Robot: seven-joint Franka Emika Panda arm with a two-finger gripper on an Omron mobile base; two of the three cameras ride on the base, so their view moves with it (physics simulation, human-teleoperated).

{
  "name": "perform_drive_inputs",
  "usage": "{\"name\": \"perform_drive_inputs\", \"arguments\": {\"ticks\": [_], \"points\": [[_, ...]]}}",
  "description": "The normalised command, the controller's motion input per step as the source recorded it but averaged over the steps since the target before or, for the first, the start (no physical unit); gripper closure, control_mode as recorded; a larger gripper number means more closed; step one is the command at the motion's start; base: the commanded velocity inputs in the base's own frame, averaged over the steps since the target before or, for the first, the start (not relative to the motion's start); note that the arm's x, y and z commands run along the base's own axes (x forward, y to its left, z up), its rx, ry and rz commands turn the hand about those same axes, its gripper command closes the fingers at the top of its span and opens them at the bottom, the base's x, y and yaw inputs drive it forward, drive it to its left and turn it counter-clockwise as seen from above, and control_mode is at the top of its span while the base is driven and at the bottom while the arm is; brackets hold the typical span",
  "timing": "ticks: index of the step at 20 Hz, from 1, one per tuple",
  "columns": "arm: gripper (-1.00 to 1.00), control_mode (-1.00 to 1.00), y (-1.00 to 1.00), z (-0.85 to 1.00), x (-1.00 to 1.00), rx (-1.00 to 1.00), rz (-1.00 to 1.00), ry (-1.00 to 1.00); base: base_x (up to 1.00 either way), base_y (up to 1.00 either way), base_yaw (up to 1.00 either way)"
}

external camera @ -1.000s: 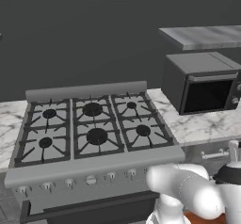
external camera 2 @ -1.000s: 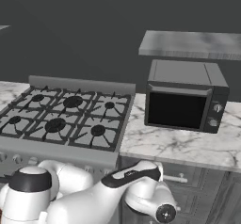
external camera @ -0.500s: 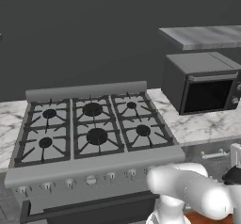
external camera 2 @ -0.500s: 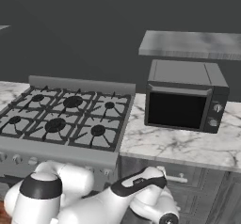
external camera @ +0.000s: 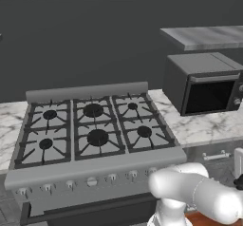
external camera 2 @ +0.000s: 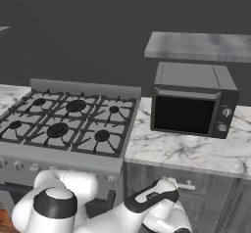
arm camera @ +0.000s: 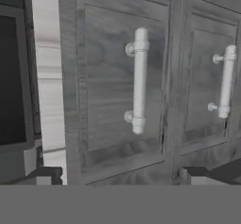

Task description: Take the tongs from the drawer on the right and place them on the dining counter next to the tray containing the hot dog.

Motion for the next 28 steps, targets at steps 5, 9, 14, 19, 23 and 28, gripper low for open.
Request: {"name": "perform_drive_inputs", "arguments": {"ticks": [5,9,14,19,23,28], "points": [[-1.00,-1.00,-0.12,-0.20,0.07,0.01,0.00,0.00,0.00,0.00,0.00],[-1.00,-1.00,-0.14,-0.15,0.15,0.02,-0.01,0.00,0.00,0.00,0.00],[-1.00,-1.00,-0.13,-0.14,0.22,0.03,-0.01,0.00,0.00,0.00,0.00],[-1.00,-1.00,-0.11,-0.16,0.25,0.05,-0.03,0.00,0.00,0.00,0.00],[-1.00,-1.00,-0.11,-0.25,0.29,0.04,-0.03,0.00,0.00,0.00,0.00],[-1.00,-1.00,-0.07,-0.32,0.32,0.02,-0.03,0.00,0.00,0.00,0.00]]}}
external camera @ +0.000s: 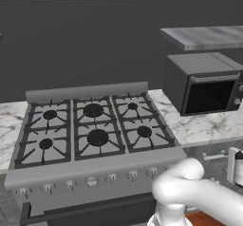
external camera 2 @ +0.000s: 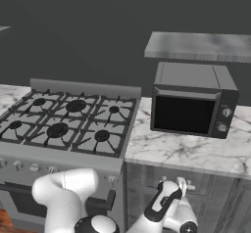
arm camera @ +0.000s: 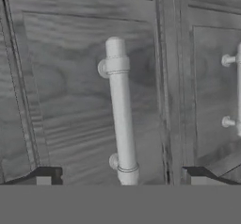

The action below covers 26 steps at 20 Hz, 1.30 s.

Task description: Take the tongs from the drawer on the right and place them on the dining counter next to the tray containing the hot dog.

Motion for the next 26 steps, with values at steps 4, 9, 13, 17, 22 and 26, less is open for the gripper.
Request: {"name": "perform_drive_inputs", "arguments": {"ticks": [4,9,13,17,22,26], "points": [[-1.00,-1.00,-0.10,-0.34,0.31,0.01,-0.02,0.00,0.00,0.00,0.00],[-1.00,-1.00,-0.05,-0.28,0.26,0.05,0.00,0.00,0.00,0.00,0.00],[-1.00,-1.00,-0.11,-0.15,0.20,0.09,0.00,0.00,0.00,0.00,0.00],[-1.00,-1.00,-0.16,-0.06,0.27,0.08,0.00,-0.01,0.00,0.00,0.00],[-1.00,-1.00,-0.09,-0.10,0.28,0.00,0.00,-0.05,0.00,0.00,0.00],[-1.00,-1.00,-0.03,-0.19,0.25,0.00,0.00,-0.07,0.00,0.00,0.00]]}}
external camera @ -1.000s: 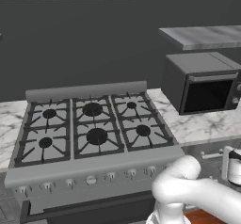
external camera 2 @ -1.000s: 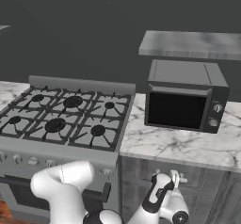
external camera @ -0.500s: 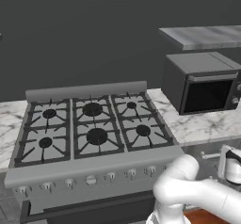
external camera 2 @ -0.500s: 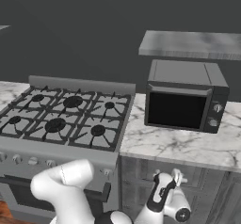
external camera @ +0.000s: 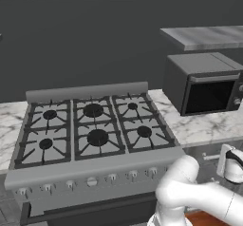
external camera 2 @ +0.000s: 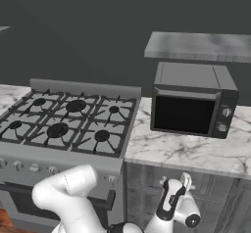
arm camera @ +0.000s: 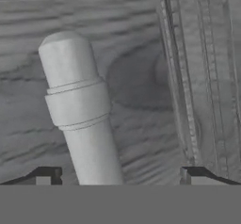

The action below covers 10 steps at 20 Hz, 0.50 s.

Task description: Take the tongs from the drawer on the right and place them on the dining counter next to the tray containing the hot dog.

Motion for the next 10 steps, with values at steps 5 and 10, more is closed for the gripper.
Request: {"name": "perform_drive_inputs", "arguments": {"ticks": [5,10], "points": [[-1.00,-1.00,0.00,-0.21,0.21,0.00,0.00,-0.08,0.00,0.00,0.00],[-1.00,-1.00,0.00,-0.14,0.10,0.00,0.00,-0.05,0.00,0.00,0.00]]}}
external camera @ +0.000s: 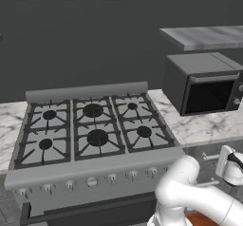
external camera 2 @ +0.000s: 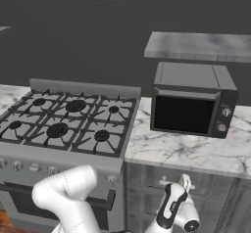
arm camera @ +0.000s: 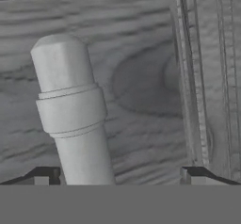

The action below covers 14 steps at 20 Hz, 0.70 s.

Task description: Take the tongs from the drawer on the right and place them on the dining counter next to the tray containing the hot dog.

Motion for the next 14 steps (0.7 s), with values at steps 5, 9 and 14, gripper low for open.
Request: {"name": "perform_drive_inputs", "arguments": {"ticks": [5,9,14], "points": [[1.00,-1.00,0.00,-0.02,0.00,0.00,0.00,0.00,0.00,0.00,0.00],[1.00,-1.00,0.00,0.00,0.00,0.00,0.00,0.00,0.00,0.00,0.00],[1.00,-1.00,0.00,0.00,0.00,0.00,0.00,0.00,0.00,0.00,0.00]]}}
